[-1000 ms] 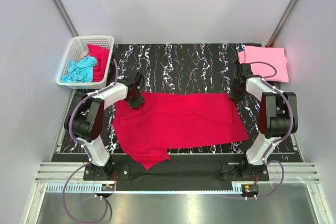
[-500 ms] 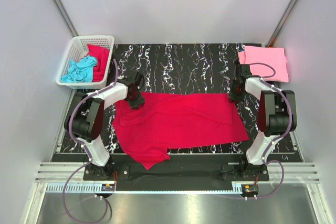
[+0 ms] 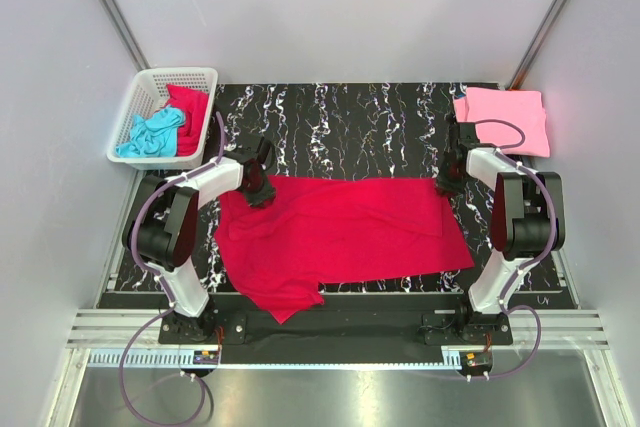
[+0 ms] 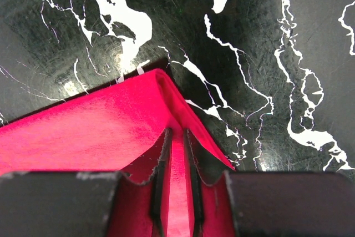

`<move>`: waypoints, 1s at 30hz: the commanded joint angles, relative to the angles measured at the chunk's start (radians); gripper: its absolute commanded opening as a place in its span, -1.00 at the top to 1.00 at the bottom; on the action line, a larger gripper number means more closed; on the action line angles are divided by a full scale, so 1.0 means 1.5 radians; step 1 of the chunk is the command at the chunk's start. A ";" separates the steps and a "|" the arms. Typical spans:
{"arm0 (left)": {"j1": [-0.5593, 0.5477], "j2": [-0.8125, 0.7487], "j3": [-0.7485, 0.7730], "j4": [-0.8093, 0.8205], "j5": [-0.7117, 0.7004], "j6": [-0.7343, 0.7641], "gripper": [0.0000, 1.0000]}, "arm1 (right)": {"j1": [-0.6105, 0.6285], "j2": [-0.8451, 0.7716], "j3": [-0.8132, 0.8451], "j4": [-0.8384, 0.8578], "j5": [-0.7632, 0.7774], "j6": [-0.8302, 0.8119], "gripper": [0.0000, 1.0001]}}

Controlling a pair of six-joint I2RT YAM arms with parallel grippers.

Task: Fold and stack the t-shirts
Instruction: Fold the tshirt

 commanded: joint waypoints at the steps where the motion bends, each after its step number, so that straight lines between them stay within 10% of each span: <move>1: -0.001 -0.002 0.013 0.011 0.012 0.008 0.42 | 0.000 0.001 0.011 -0.002 0.039 -0.011 0.59; 10: 0.000 -0.003 0.012 0.011 0.011 0.007 0.41 | 0.000 0.011 0.014 -0.007 0.049 -0.015 0.60; 15: -0.001 -0.001 0.011 0.011 0.010 0.008 0.42 | 0.000 0.033 0.018 -0.004 0.007 -0.013 1.00; 30: 0.000 0.009 0.004 0.012 -0.001 0.006 0.50 | 0.000 -0.070 0.042 -0.020 0.017 -0.011 1.00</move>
